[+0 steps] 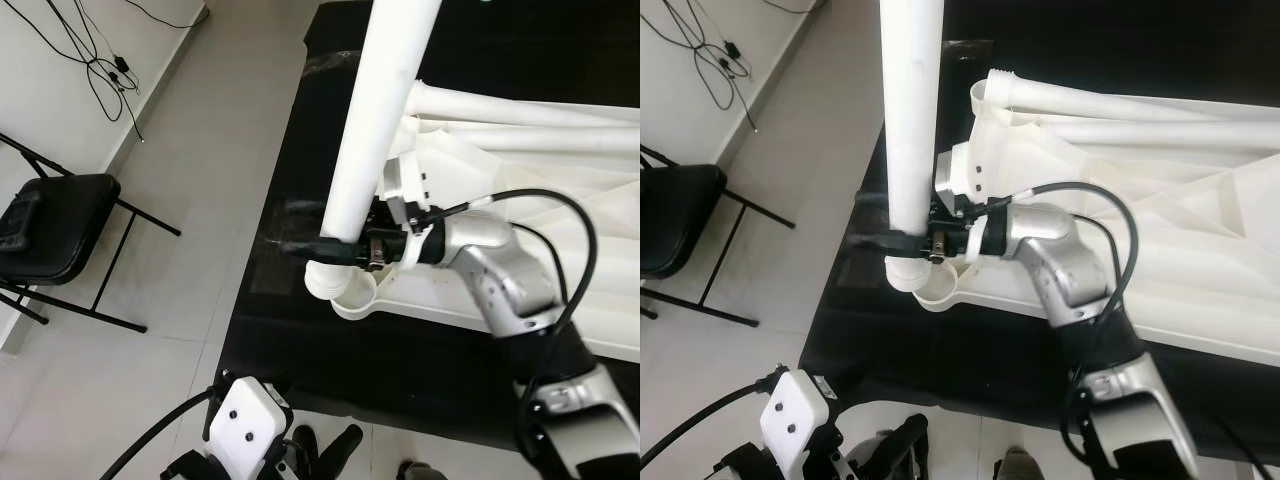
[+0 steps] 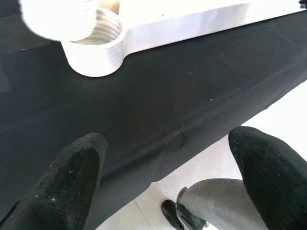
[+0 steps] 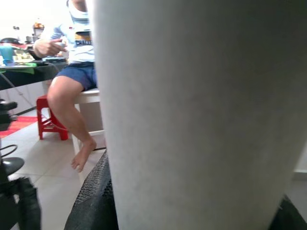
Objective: Building children table
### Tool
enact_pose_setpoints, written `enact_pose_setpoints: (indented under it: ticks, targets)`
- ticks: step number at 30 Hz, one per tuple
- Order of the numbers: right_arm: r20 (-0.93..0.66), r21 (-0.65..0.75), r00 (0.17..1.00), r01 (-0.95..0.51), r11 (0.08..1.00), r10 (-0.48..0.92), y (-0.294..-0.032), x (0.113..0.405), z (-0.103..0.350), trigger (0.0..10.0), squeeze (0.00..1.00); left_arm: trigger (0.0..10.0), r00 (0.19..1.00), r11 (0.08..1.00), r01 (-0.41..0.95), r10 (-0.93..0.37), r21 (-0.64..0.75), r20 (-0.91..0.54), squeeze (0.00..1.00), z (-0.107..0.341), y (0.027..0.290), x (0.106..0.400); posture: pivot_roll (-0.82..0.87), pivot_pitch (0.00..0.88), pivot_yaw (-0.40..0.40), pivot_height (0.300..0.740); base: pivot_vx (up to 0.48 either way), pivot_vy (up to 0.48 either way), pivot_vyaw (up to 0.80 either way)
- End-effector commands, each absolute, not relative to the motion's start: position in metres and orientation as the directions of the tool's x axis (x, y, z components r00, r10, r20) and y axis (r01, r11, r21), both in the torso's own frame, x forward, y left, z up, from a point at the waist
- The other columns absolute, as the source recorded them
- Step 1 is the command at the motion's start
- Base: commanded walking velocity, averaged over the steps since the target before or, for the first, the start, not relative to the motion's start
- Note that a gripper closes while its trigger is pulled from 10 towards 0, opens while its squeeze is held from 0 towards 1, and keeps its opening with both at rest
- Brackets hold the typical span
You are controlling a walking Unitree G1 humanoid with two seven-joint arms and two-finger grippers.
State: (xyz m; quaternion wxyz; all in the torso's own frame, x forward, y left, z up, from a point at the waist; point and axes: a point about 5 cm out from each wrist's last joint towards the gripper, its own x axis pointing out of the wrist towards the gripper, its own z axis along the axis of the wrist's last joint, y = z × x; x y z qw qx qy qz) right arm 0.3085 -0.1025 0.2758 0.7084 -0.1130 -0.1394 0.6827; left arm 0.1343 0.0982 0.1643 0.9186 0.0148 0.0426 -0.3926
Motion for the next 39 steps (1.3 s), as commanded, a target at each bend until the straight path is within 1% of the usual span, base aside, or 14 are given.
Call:
enact_pose_setpoints:
  ticks: [1,2,3,4,5,7,9,12,13,18,23,27,32,39]
  targets:
    - [0.026,-0.350,-0.038,-0.936,-0.026,0.999,-0.100,0.304,0.276,10.0,0.00,10.0,0.693,0.696,0.718,-0.716,-0.009,-0.089,0.00,0.165,0.100,0.132,0.05,0.373,0.106,0.740,0.000,0.000,0.00]
    - [0.026,-0.350,-0.038,-0.936,-0.026,0.999,-0.100,0.304,0.276,10.0,0.00,10.0,0.693,0.696,0.718,-0.716,-0.009,-0.089,0.00,0.165,0.100,0.132,0.05,0.373,0.106,0.740,0.000,0.000,0.00]
    - [0.000,-0.350,-0.072,-0.934,-0.067,0.997,-0.101,0.302,0.275,10.0,0.00,10.0,0.694,0.697,0.717,-0.716,-0.012,-0.083,0.00,0.165,0.099,0.133,0.05,0.374,0.108,0.740,0.000,0.000,0.00]
    - [0.000,-0.350,-0.072,-0.934,-0.067,0.997,-0.101,0.302,0.275,10.0,0.00,10.0,0.694,0.697,0.717,-0.716,-0.012,-0.083,0.00,0.165,0.099,0.133,0.05,0.374,0.108,0.740,0.000,0.000,0.00]
    - [-0.026,-0.349,-0.105,-0.931,-0.107,0.994,-0.101,0.300,0.274,10.0,0.00,10.0,0.696,0.698,0.716,-0.714,-0.008,-0.077,0.00,0.165,0.099,0.133,0.05,0.371,0.107,0.740,0.000,0.000,0.00]
    - [-0.065,-0.347,-0.140,-0.925,-0.154,0.988,-0.102,0.299,0.270,10.0,0.00,10.0,0.701,0.702,0.712,-0.711,0.001,-0.067,0.00,0.166,0.099,0.132,0.05,0.371,0.106,0.740,0.000,0.000,0.00]
    - [-0.072,-0.346,-0.148,-0.924,-0.164,0.986,-0.103,0.299,0.270,10.0,0.00,10.0,0.702,0.703,0.711,-0.709,0.006,-0.064,0.00,0.166,0.099,0.132,0.05,0.371,0.106,0.740,0.000,0.000,0.00]
    - [-0.131,-0.357,-0.176,-0.910,-0.212,0.976,-0.104,0.297,0.266,10.0,0.00,10.0,0.703,0.704,0.710,-0.709,0.004,-0.060,0.00,0.166,0.098,0.131,0.05,0.369,0.106,0.740,0.000,0.000,0.00]
    - [-0.131,-0.357,-0.176,-0.910,-0.212,0.976,-0.104,0.297,0.266,10.0,0.00,10.0,0.703,0.704,0.710,-0.709,0.004,-0.060,0.00,0.166,0.098,0.131,0.05,0.369,0.106,0.740,0.000,0.000,0.00]
    - [-0.186,-0.358,-0.223,-0.892,-0.278,0.957,-0.102,0.294,0.266,10.0,0.00,10.0,0.696,0.697,0.717,-0.716,0.003,-0.052,0.00,0.166,0.098,0.131,0.04,0.365,0.099,0.740,0.000,0.000,0.00]
    - [-0.170,-0.346,-0.224,-0.898,-0.271,0.960,-0.101,0.296,0.267,10.0,0.00,10.0,0.693,0.694,0.720,-0.719,0.000,-0.050,0.00,0.166,0.097,0.131,0.03,0.362,0.095,0.740,0.000,0.000,0.00]
    - [-0.096,-0.300,-0.141,-0.940,-0.164,0.985,-0.098,0.308,0.260,10.0,0.00,10.0,0.691,0.691,0.723,-0.722,0.000,-0.043,0.00,0.166,0.095,0.131,0.03,0.361,0.086,0.740,0.000,0.000,0.00]
    - [-0.084,-0.290,-0.098,-0.950,-0.119,0.992,-0.097,0.311,0.257,10.0,0.00,10.0,0.691,0.691,0.723,-0.722,0.003,-0.040,0.00,0.167,0.094,0.131,0.03,0.366,0.085,0.740,0.000,0.000,0.00]
    - [-0.077,-0.258,-0.112,-0.957,-0.128,0.991,-0.104,0.308,0.257,10.0,0.00,10.0,0.691,0.692,0.722,-0.722,0.007,-0.038,0.00,0.167,0.094,0.131,0.03,0.369,0.086,0.740,0.000,0.000,0.00]
